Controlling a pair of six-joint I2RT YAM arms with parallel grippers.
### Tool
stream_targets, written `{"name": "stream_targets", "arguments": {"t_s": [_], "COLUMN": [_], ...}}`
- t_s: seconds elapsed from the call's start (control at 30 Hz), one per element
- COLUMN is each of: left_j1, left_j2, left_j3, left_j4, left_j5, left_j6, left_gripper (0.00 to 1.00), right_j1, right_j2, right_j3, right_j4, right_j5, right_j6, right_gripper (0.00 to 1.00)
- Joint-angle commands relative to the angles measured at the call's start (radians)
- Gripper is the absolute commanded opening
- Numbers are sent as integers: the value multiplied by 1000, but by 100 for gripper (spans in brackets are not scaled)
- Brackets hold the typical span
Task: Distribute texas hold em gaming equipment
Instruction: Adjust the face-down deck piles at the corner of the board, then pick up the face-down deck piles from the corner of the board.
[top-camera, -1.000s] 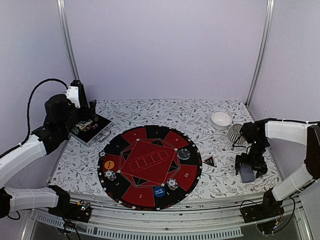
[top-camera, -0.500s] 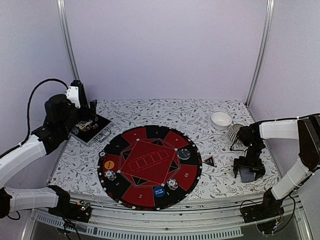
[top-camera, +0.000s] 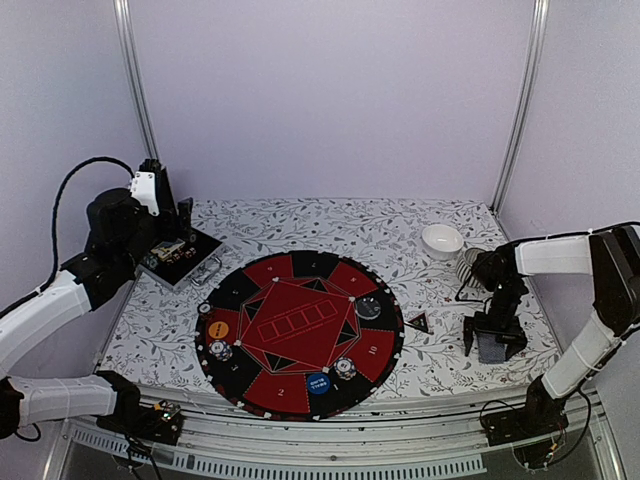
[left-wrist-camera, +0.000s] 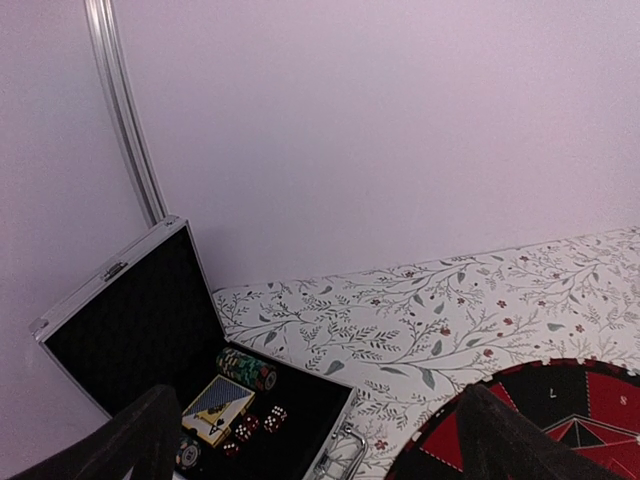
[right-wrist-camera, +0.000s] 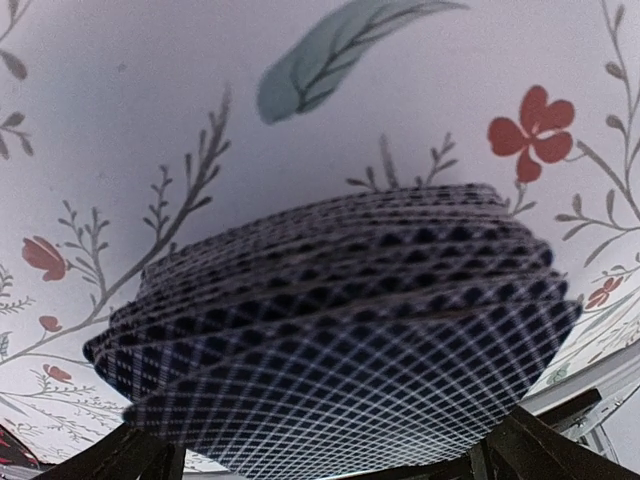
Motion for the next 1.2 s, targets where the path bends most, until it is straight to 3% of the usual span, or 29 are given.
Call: {"name": "stream_targets", "arguments": {"t_s": [0.0, 0.13, 0.47, 1.17], "left_j1": [5, 5, 5, 4], "left_j2": [-14, -11, -17, -24], "left_j3": [8, 8, 10, 11], "left_j4": [-2, -5, -7, -11], "left_j5": [4, 1, 6, 22], "left_j6": [2, 4, 0, -1], "left_gripper": [98, 98, 98, 98], "right_j1": [12, 14, 13, -1], "right_j2": [45, 19, 52, -115], "right_j3": [-58, -65, -30, -116], "right_j4": [194, 217, 164, 248], "right_j5": [-70, -115, 82, 70], "right_j6": [-25, -36, 84, 203], "right_gripper": [98, 97, 99, 99]}}
